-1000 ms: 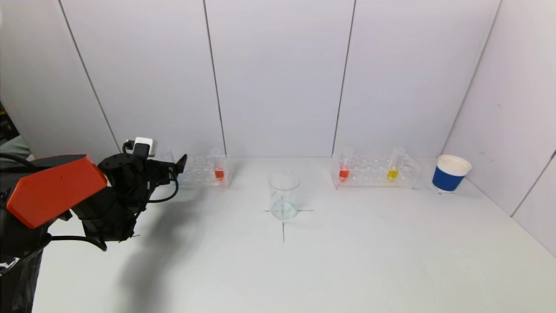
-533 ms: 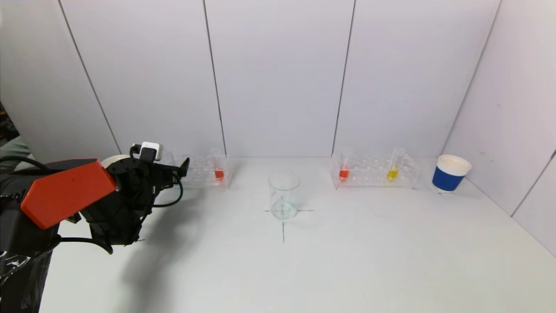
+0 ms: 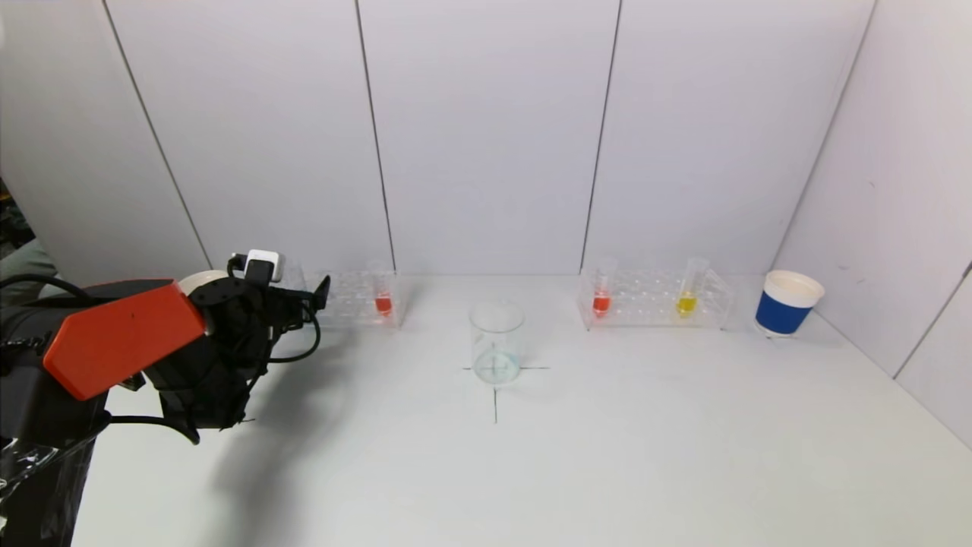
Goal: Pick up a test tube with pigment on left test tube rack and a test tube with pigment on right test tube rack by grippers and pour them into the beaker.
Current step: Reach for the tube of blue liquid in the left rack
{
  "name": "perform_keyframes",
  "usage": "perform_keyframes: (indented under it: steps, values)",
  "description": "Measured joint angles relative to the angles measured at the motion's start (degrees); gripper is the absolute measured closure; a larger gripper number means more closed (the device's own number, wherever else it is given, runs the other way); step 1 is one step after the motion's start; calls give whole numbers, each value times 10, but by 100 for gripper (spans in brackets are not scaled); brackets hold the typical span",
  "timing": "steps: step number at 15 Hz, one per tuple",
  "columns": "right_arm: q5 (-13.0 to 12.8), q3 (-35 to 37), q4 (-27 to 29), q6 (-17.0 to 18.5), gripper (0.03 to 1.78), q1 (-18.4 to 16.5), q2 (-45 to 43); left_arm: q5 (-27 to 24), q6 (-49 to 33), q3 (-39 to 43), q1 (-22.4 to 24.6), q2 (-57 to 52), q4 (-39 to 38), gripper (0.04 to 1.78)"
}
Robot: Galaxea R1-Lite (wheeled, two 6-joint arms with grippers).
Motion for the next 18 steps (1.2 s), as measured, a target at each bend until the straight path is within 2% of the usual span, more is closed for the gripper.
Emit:
perform_keyframes:
  steps: [9,18]
  values:
    - [0,0,0,0,4,0,0,51,-2,-19,-7,1,0,5]
    - [0,0,0,0,4,0,0,74,-2,-26,-18,5,0,5]
